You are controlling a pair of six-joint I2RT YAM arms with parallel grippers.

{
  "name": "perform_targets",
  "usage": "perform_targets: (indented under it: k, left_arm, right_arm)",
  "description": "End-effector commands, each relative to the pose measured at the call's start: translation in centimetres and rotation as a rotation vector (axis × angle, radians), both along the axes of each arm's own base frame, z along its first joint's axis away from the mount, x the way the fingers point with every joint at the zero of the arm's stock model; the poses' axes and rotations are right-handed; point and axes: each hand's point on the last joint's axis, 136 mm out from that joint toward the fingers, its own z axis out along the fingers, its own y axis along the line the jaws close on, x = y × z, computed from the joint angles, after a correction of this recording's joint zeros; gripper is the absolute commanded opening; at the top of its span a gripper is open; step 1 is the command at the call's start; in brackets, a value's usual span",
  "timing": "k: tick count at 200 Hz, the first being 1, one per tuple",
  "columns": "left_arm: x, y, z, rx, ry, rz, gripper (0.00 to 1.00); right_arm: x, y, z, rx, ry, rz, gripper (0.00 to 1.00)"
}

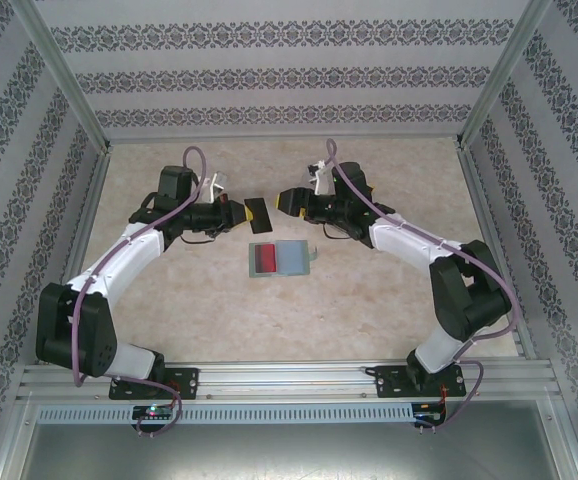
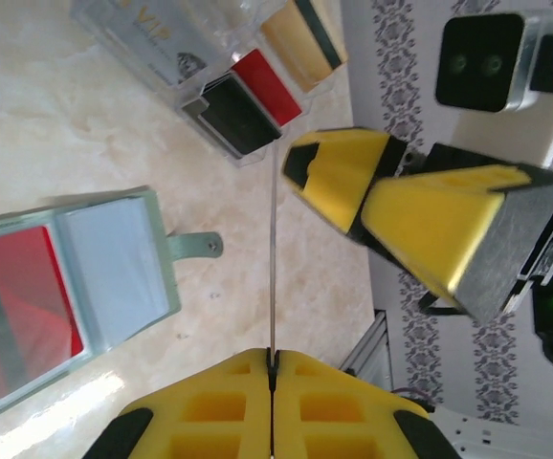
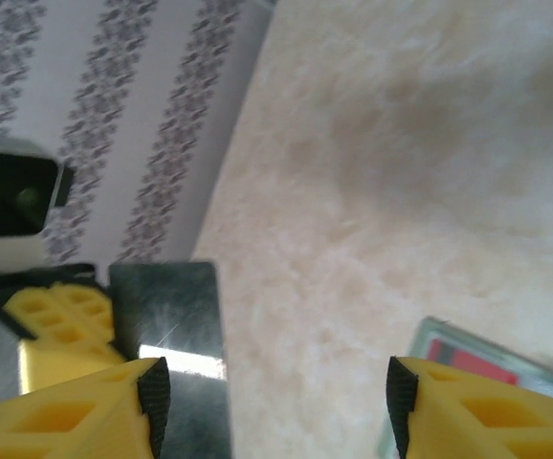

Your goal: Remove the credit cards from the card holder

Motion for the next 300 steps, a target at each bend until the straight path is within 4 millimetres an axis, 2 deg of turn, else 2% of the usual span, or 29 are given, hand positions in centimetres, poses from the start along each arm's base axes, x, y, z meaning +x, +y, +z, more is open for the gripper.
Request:
perform_targets:
  k: [1,30,55,78,104,115,124,137,147,157,163,185,227,249,269,300]
  left_arm:
    - [0.6,-0.4,4.2,-0.111,-0.071,0.008,0.07]
    - [0.6,-0.8,5.3,-0.165,-0.077,0.000,0.07]
    - [0.7,-0.9,5.6,-0.185,-0.073,-0.008,0.07]
    - [0.4,-1.0,5.6,-0.187,-0.062,-0.012,0.07]
    - [0.0,-0.9,5.2,-0.171,-0.043,-0.028,0.07]
    - [-0.2,-0.8,5.2,-0.149,-0.043,-0.031,0.08]
    - [-0.4,-0.6,5.0,-0.120,-0.038,-0.026,0.12]
    - [-0.5,0.0,4.6,-0.073,-0.032,-0.011,0.21]
    - [-0.5,0.5,4.1,-0.036,-0.022,0.005,0.32]
    - [-0.4,1.2,3.5,0.005,-0.004,0.028,0.47]
    - [-0.3,1.8,3.2,0.036,0.005,0.046,0.54]
    - [-0.2,4.3,1.5,0.141,0.059,0.116,0.70]
    - [-0.2,11.6,-2.0,0.500,0.098,0.324,0.93]
    - [0.2,13.5,-1.8,0.534,0.088,0.376,1.00]
    - [0.5,14.9,-1.7,0.539,0.090,0.421,1.00]
    - [0.0,16.2,-2.1,0.574,0.096,0.459,1.00]
  right_arm:
    - [-1.0,1.7,3.1,0.114,-0.005,0.146,0.62]
    - [-1.0,1.9,3.5,0.138,0.020,0.173,0.60]
    - [-1.4,2.2,4.0,0.156,0.030,0.205,0.53]
    - [-1.4,2.3,4.4,0.163,0.028,0.205,0.41]
    - [-1.4,2.4,5.2,0.169,0.015,0.209,0.15]
    - [-1.4,2.3,5.4,0.167,0.006,0.207,0.09]
    - [-1.5,2.3,5.4,0.158,-0.007,0.203,0.05]
    - [-1.5,2.0,5.0,0.127,-0.022,0.189,0.00]
    - [-1.4,1.6,4.6,0.092,-0.036,0.171,0.00]
    - [-1.3,1.2,4.2,0.053,-0.057,0.151,0.00]
    - [-1.2,0.8,3.9,0.020,-0.073,0.133,0.00]
    - [-0.7,-1.1,2.9,-0.135,-0.143,0.058,0.00]
    - [0.0,-7.3,0.9,-0.548,-0.332,-0.030,0.00]
    - [0.6,-10.4,0.5,-0.708,-0.400,-0.046,0.00]
    - [1.6,-12.7,-0.1,-0.862,-0.462,-0.019,0.00]
    - [2.7,-13.9,-3.0,-0.998,-0.518,0.158,0.00]
